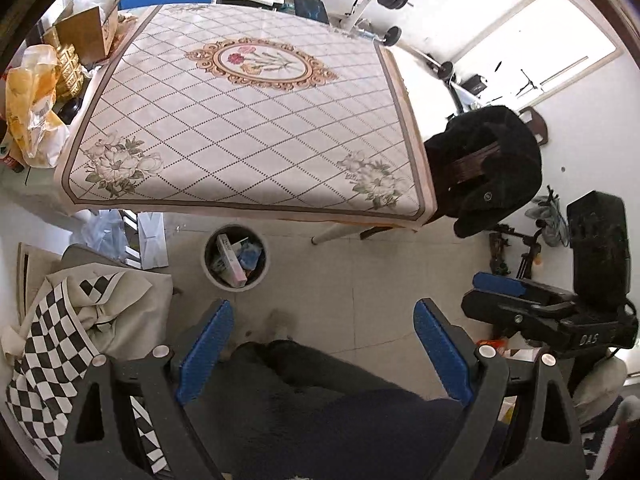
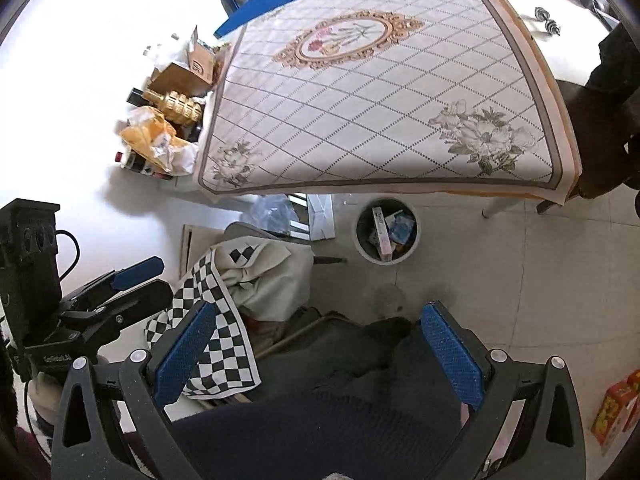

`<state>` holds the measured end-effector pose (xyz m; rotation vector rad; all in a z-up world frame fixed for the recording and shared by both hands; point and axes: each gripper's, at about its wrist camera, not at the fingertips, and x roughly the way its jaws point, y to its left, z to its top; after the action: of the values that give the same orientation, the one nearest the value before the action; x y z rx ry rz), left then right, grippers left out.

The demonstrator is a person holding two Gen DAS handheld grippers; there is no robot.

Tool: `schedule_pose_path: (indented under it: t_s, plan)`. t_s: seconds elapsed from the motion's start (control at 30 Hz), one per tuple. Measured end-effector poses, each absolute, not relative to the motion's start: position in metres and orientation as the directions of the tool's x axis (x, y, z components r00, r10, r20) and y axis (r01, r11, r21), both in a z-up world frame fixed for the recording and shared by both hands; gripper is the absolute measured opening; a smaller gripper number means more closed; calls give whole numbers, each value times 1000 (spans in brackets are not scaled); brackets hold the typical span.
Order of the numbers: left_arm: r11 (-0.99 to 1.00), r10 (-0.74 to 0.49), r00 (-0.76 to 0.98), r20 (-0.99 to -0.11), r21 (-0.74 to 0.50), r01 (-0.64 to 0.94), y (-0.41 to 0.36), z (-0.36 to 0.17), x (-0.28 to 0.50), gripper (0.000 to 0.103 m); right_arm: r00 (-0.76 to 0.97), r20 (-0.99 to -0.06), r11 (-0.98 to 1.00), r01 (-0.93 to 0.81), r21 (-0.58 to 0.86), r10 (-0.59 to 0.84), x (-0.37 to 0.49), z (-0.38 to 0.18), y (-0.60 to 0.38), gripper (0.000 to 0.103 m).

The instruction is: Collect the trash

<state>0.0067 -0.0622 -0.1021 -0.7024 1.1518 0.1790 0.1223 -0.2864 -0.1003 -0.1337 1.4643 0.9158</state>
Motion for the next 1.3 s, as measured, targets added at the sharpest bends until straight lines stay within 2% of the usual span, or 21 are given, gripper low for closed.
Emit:
schedule_pose_path:
  t_s: [0.23, 0.3, 1.3]
  plan:
    - [766, -198, 436, -878, -416, -490, -69, -93, 2, 92, -144, -874, 662, -599, 451, 464, 118, -92, -295, 103]
    - [770, -194, 433, -880, -411, -488, -73, -93, 3, 103, -140, -874, 661, -602, 448, 465, 117, -91, -295, 103]
    - [778, -198, 446, -873, -417, -470, -88, -89, 13, 103, -184, -867, 645, -601, 472, 463, 119, -90, -312, 103]
